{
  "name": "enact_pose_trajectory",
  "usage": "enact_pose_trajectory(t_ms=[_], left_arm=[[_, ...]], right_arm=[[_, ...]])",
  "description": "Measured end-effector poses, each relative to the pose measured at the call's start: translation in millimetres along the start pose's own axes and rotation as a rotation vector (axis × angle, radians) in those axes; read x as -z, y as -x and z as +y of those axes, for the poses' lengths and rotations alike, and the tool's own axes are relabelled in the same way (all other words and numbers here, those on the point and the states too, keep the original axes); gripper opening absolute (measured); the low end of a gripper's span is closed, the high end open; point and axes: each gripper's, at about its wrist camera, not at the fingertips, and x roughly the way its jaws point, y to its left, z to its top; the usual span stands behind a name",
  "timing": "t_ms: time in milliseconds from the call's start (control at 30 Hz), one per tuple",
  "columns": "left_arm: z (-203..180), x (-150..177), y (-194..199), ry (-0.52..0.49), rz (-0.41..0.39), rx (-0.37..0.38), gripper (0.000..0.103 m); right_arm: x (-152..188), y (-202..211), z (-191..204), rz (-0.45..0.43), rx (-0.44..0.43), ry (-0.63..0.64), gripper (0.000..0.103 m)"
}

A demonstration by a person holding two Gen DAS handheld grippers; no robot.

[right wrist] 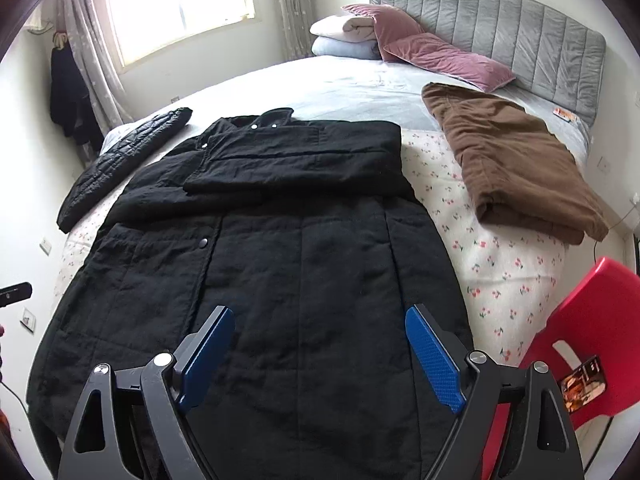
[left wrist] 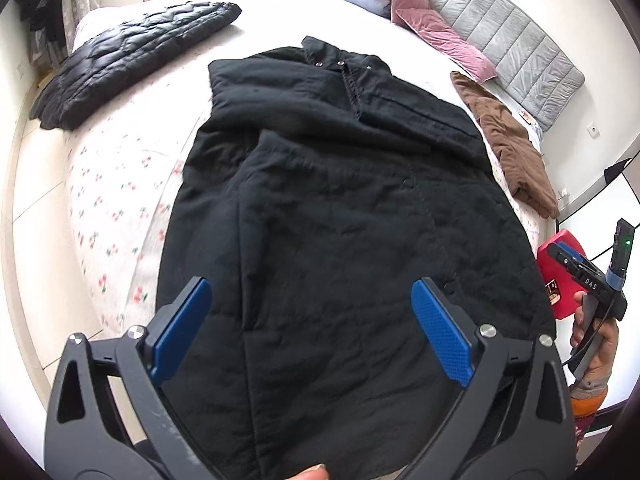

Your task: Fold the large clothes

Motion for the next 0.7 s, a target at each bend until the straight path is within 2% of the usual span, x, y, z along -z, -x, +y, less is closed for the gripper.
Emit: enact_pose_trajectory(t_ms=[133,233,333,500,700], left_arm=[[15,23,-3,0.005,0.012,-0.031,0.1],[26,37,-12,0.008,0.057,-0.036,0.1],[37,46,-20,0.0,0.087,-0.041,0.1],[52,56,-32,0.007,0.133,0.009,0.1],[61,60,-38,-0.002,0.142,0.059,0.1]], right_arm=[[20,-1,-12,0.017,-0.016,-0.024,0.089],[30,-9,-19,0.057,-0.051,-0.023,0.089],[39,-14,-22,0.079,-0.035,0.01,0.089],[50,-20,-42,0.098,-0.069,-0.03,0.089],[60,-26,-66,0.117,-0.104,-0.082,0.089]])
